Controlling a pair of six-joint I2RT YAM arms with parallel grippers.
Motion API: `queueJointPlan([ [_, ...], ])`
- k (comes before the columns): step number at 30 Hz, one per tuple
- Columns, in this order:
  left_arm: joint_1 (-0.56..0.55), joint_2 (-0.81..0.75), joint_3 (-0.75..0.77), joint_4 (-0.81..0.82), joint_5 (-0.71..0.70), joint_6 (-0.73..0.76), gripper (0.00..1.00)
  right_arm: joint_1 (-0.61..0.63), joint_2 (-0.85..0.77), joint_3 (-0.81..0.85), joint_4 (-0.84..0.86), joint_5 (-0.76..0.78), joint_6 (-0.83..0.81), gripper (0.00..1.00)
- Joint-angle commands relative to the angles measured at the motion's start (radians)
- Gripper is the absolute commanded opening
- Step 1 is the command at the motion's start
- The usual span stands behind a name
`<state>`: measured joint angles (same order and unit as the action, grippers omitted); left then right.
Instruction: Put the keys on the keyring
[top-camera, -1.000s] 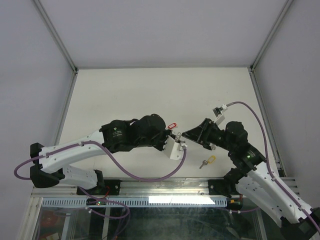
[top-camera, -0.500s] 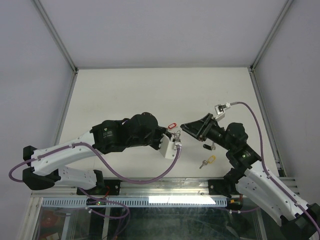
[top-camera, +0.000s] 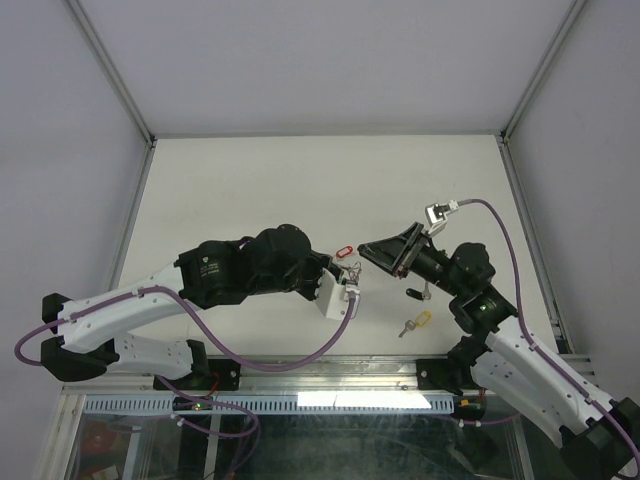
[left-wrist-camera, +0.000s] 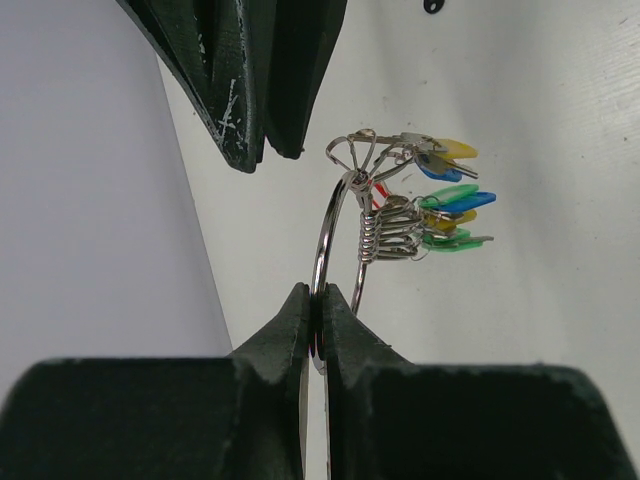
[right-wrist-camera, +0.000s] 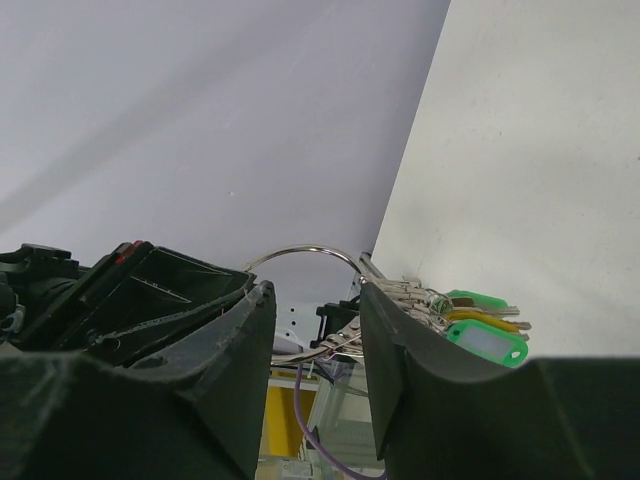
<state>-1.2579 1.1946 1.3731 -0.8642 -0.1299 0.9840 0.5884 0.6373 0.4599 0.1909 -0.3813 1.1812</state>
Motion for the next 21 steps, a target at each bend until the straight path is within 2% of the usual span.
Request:
queueJointPlan([
  [1,-0.010,-0.031,0.021,0.088,0.015,0.021,0.00,-0.004,0.004,0.013,0.060,-0.027,0.010,0.42],
  [21,-0.009,-0.025,0.040,0.088,-0.006,0.030,0.00,-0.003,0.016,0.010,0.051,-0.116,0.007,0.42],
])
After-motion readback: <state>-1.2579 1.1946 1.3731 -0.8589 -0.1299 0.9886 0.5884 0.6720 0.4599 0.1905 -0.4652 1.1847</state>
